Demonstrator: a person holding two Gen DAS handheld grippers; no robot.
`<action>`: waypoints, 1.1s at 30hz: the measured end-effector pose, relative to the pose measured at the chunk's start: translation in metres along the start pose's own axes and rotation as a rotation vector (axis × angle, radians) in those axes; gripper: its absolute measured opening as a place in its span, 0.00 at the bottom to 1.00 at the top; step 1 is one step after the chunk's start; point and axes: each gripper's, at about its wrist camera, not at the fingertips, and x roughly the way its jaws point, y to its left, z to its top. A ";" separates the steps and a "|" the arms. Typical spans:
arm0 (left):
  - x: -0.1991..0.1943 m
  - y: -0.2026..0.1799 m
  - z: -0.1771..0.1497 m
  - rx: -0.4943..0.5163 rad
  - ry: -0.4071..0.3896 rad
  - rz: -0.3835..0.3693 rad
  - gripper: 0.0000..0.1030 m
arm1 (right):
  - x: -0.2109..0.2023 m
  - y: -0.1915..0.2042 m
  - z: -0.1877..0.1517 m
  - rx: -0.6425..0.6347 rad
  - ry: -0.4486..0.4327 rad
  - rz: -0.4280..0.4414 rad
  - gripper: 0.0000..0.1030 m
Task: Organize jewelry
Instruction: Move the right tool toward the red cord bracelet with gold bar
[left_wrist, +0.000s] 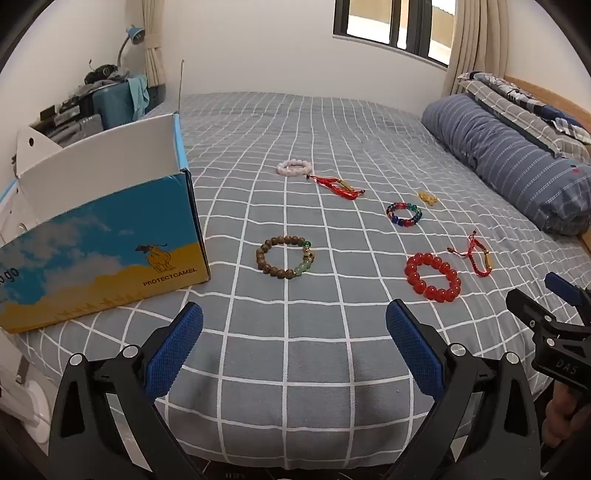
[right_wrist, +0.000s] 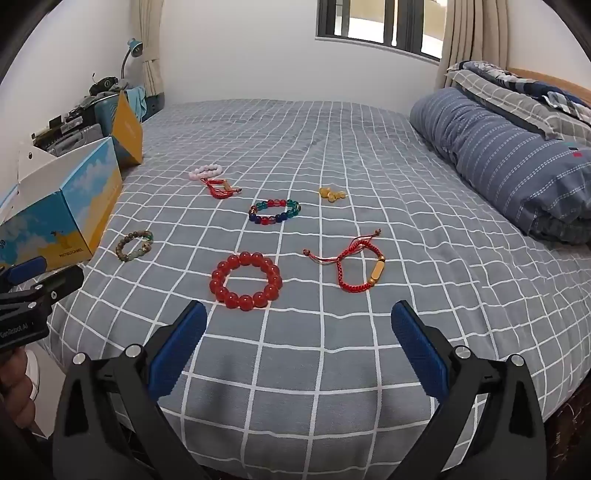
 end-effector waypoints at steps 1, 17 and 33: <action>0.000 0.000 0.000 0.001 -0.004 0.001 0.94 | 0.001 -0.001 0.000 0.004 -0.001 0.001 0.93; 0.000 -0.010 -0.001 0.006 0.027 -0.021 0.94 | -0.012 0.002 0.003 0.016 -0.016 0.050 0.93; 0.002 -0.001 -0.001 -0.003 0.019 -0.009 0.94 | -0.001 0.015 0.005 0.008 0.017 0.026 0.93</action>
